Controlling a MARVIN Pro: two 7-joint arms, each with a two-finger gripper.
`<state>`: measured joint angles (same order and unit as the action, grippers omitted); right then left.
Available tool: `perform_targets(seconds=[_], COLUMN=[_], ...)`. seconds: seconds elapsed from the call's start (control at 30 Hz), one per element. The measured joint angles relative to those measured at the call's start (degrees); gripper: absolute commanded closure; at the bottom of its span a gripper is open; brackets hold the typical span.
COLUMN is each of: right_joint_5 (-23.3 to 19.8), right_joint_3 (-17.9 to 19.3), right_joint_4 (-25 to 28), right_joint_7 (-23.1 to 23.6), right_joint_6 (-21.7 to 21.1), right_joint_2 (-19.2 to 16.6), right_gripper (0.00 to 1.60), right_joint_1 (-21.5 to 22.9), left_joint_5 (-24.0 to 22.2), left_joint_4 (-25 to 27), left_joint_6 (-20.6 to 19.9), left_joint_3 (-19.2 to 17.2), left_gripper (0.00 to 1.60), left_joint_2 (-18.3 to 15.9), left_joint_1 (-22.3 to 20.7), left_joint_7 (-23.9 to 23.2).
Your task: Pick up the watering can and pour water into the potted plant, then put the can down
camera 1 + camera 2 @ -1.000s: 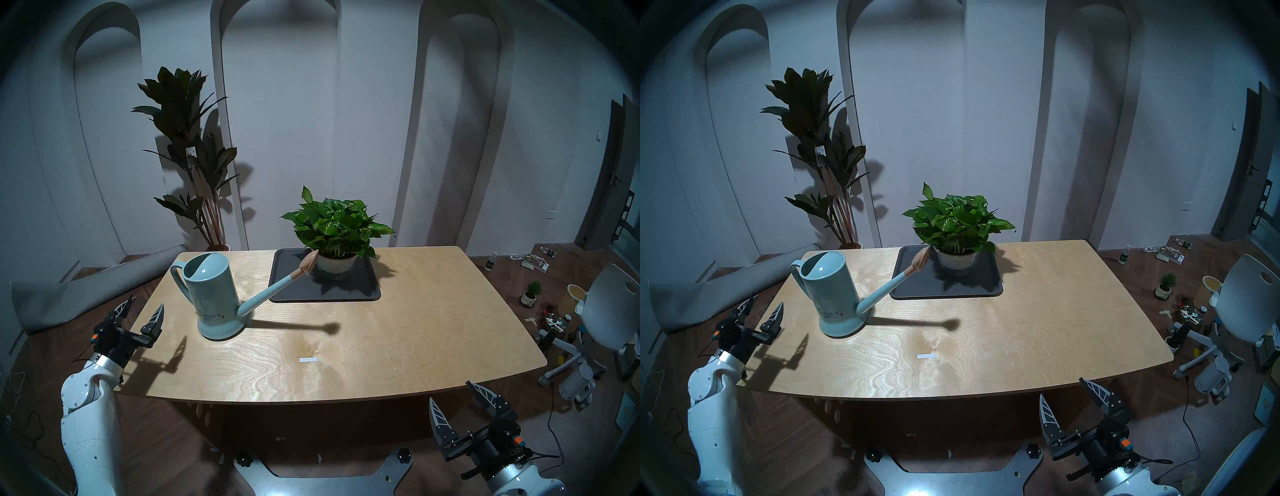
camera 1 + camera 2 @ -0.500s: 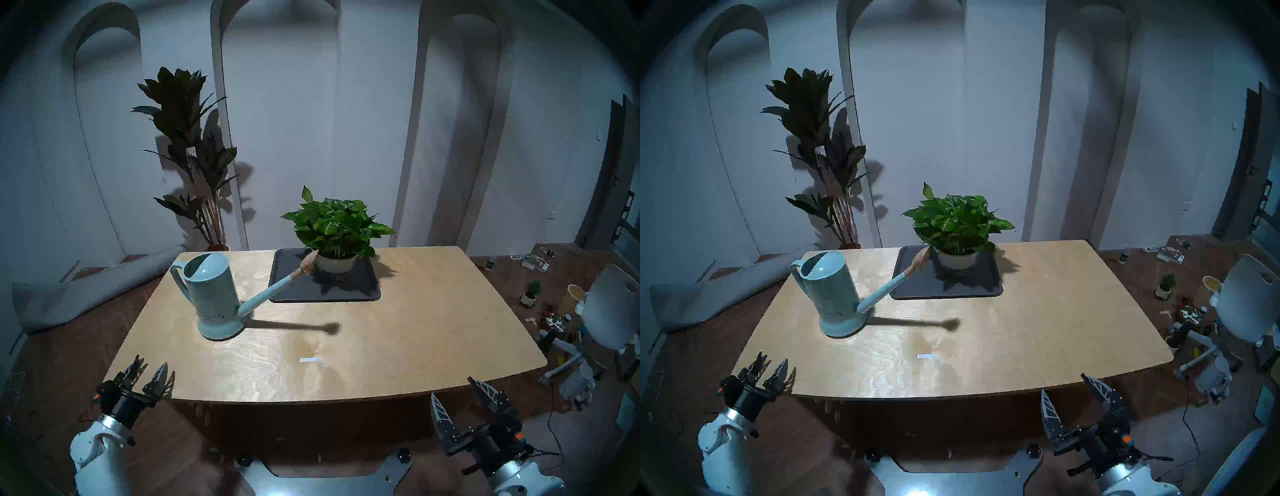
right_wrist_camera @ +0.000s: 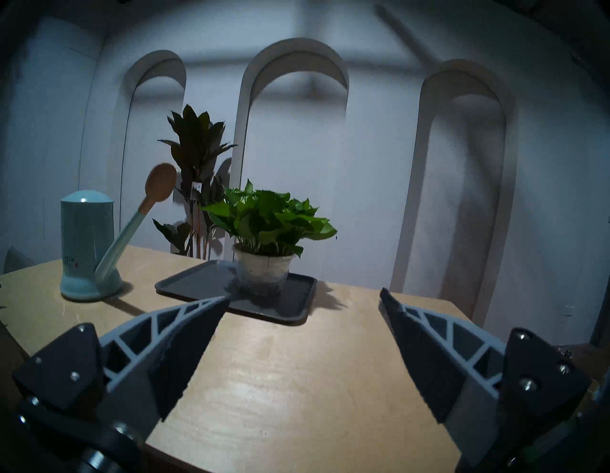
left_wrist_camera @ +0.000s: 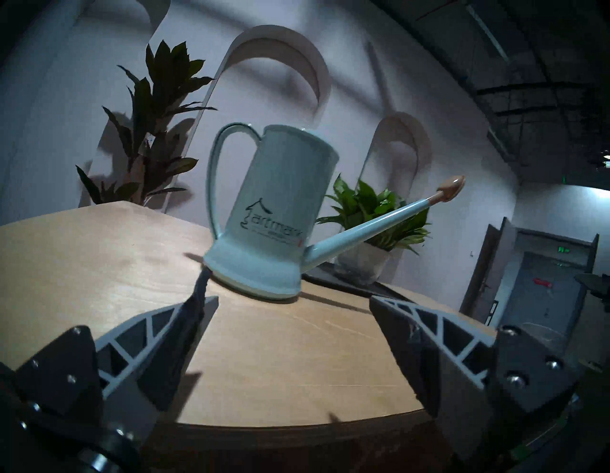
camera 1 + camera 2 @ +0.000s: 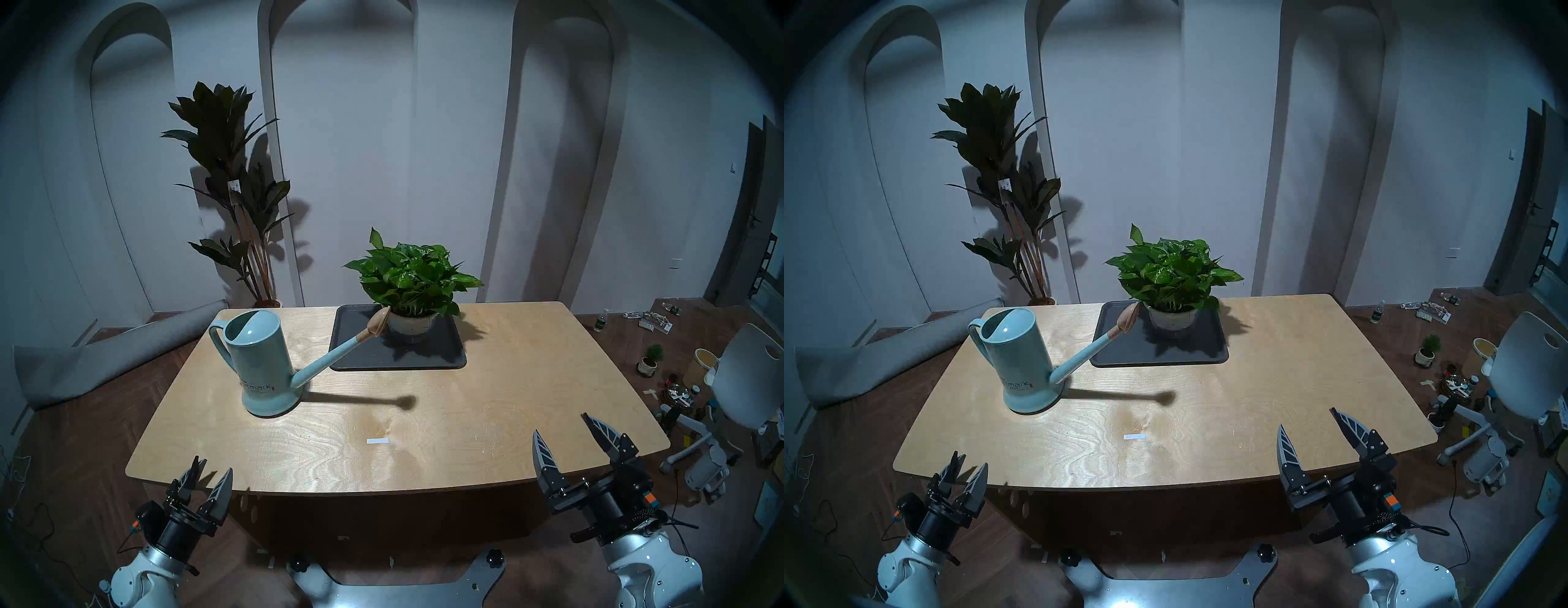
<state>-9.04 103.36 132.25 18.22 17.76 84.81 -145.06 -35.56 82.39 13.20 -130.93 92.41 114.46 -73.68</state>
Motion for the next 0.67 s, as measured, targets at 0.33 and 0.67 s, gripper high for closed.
perform_targets(seconds=[0.33, 0.67], right_joint_5=[0.0, 0.9], right_joint_3=[-4.1, -11.1], right_joint_4=[0.6, 0.5], right_joint_7=[0.3, 0.5], right_joint_6=[-1.5, -6.3], right_joint_2=[-0.8, -0.8], right_gripper=[0.0, 0.0], right_joint_1=[3.1, 8.2], left_joint_5=[-6.8, -9.7], left_joint_4=[6.8, 15.1], left_joint_6=[6.0, 11.3], left_joint_3=[-1.6, 4.0], left_gripper=[0.0, 0.0], left_joint_2=[2.4, 5.7], left_joint_1=[-1.5, -0.8], left_joint_7=[-5.4, -7.5])
